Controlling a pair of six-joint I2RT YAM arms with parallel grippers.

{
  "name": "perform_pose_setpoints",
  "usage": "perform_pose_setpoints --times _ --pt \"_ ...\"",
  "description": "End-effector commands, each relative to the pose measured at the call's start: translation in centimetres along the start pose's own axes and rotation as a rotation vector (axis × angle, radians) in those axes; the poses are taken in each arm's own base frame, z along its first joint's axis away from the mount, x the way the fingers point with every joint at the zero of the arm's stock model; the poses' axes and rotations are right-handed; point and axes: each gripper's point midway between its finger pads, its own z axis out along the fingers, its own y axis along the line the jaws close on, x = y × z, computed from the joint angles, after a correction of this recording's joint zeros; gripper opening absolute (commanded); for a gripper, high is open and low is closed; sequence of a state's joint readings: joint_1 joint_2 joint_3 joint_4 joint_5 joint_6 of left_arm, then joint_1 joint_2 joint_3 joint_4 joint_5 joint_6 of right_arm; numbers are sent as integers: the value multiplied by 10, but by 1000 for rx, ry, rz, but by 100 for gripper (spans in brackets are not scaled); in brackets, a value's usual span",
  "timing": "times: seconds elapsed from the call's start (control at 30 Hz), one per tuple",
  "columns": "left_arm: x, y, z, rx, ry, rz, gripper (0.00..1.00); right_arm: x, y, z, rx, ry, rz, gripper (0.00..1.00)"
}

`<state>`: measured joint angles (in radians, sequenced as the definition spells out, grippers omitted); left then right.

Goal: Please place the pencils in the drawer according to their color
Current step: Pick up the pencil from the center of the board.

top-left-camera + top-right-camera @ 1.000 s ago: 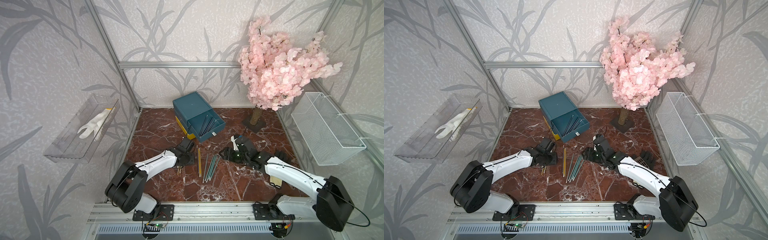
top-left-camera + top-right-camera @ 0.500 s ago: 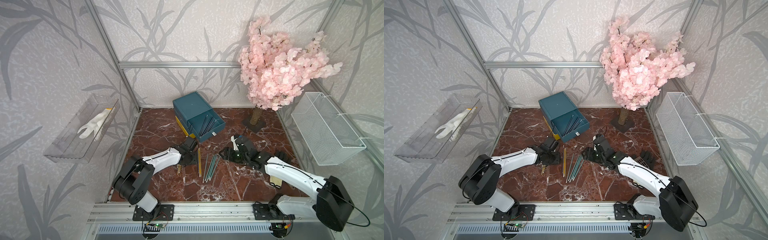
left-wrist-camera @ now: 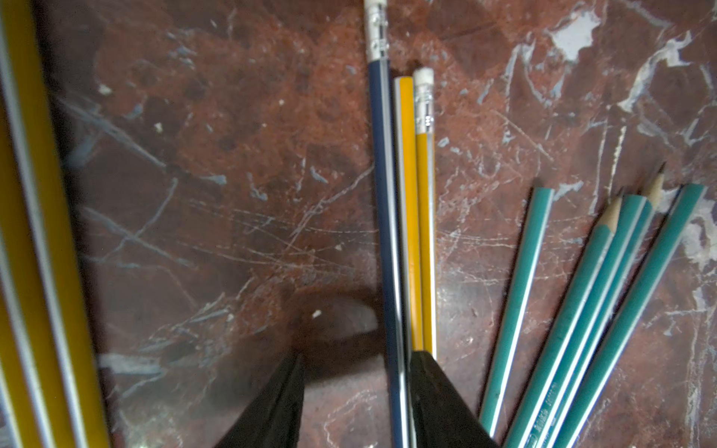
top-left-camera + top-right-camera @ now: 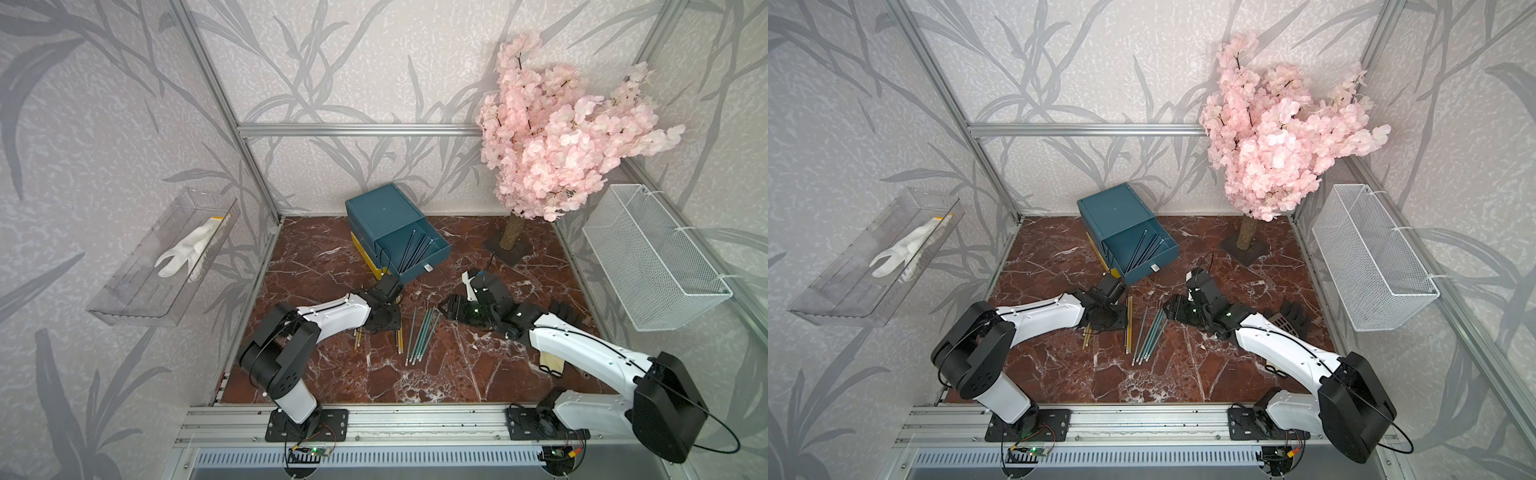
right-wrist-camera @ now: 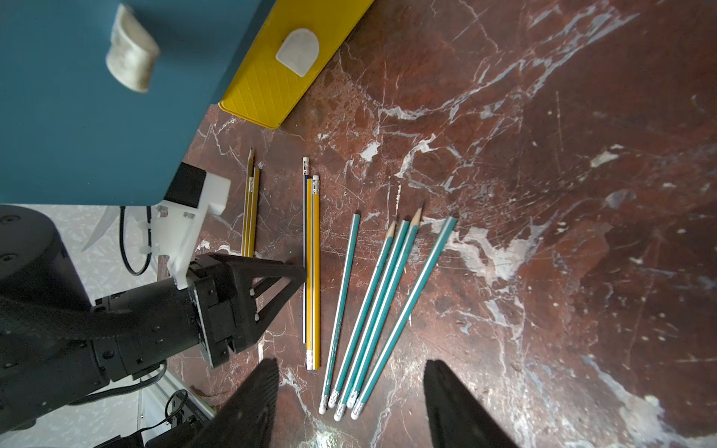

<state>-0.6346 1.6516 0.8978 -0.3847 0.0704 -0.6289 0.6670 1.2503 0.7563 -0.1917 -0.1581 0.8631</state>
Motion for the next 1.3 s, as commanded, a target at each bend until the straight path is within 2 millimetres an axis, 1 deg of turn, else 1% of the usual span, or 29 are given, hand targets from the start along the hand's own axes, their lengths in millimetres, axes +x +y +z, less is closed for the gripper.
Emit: perform_pose_setpoints --times 0.0,0.2,0.43,0.53,1.13,1.27 --pt "0 1 3 -42 7 7 47 -7 9 -7 -17 -24 -22 63" --pt "4 11 -1 -92 13 3 44 -6 7 -8 -14 -28 -22 63" --pt "-1 12 -17 -94 -28 8 45 -5 7 -8 -17 -27 -21 63" --pt "-1 13 -19 -97 -32 13 45 -5 7 -7 -18 -27 -20 63" --pt "-5 -2 -3 -60 -9 14 45 -5 5 -6 -12 -26 -18 63" --pt "-4 -1 2 -72 1 16 45 -4 4 -5 -10 -23 -18 63"
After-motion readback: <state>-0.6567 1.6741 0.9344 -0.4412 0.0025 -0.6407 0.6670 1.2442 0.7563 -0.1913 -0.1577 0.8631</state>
